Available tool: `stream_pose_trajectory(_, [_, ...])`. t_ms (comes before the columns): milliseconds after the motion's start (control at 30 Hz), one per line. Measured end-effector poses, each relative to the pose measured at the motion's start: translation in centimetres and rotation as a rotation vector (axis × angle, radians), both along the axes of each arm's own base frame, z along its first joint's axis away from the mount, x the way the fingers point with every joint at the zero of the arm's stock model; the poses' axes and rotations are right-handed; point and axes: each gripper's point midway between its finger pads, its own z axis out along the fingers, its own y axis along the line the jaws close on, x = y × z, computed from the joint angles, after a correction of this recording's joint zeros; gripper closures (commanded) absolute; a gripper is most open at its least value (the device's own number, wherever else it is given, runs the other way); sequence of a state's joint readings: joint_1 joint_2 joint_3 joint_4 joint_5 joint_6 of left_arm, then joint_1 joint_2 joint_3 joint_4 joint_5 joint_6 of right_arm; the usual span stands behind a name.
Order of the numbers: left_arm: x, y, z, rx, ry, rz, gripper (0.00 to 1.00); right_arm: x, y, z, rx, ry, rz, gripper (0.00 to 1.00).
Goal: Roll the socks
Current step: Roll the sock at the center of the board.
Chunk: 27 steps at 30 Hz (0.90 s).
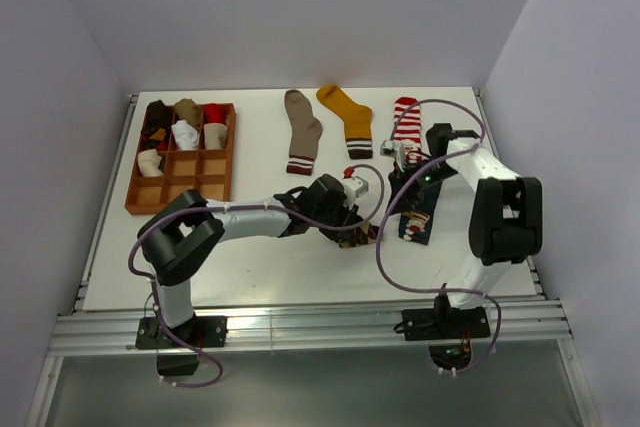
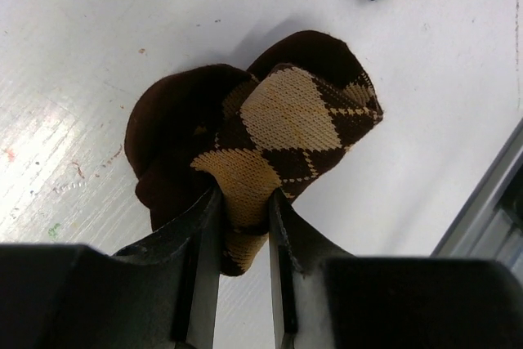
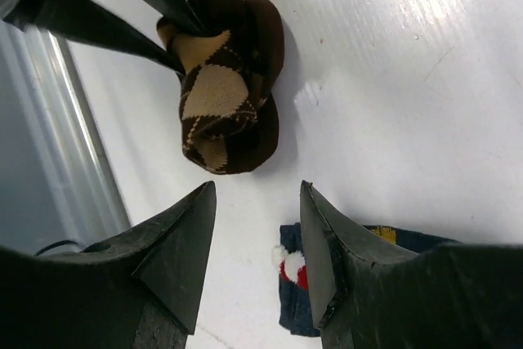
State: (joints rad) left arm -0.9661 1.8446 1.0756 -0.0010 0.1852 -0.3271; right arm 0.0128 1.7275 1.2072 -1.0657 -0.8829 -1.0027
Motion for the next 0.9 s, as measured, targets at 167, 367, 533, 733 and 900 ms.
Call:
stream_pose_trajectory(167, [-0.1, 0.3, 0.1, 0.014, 0.072, -0.021, 1.0, -2.3, -0.5, -0.7, -0.03, -0.166, 0.02, 0.44])
stream_pose_trajectory(367, [0.0, 0.6, 0.1, 0.029, 0.157, -0.048, 1.0, -3.5, -1.0, -0.9, -0.059, -0.381, 0.08, 0.38])
stream_pose_trajectory(533, [-0.1, 0.5, 0.0, 0.043, 0.211, -0.078, 1.0, -3.4, -0.6, -0.2, -0.084, -0.538, 0.143, 0.36])
stream_pose_trajectory(733, [-0.1, 0.4, 0.0, 0.052, 0.237, -0.105, 1.0, -5.4, 1.7, -0.9, -0.11, -0.688, 0.281, 0.33])
stream_pose_trajectory(900, [-0.2, 0.3, -0.1, 0.053, 0.26, -0.119, 1.0, -7.0, 3.4, -1.9, -0.119, -0.753, 0.387, 0.33])
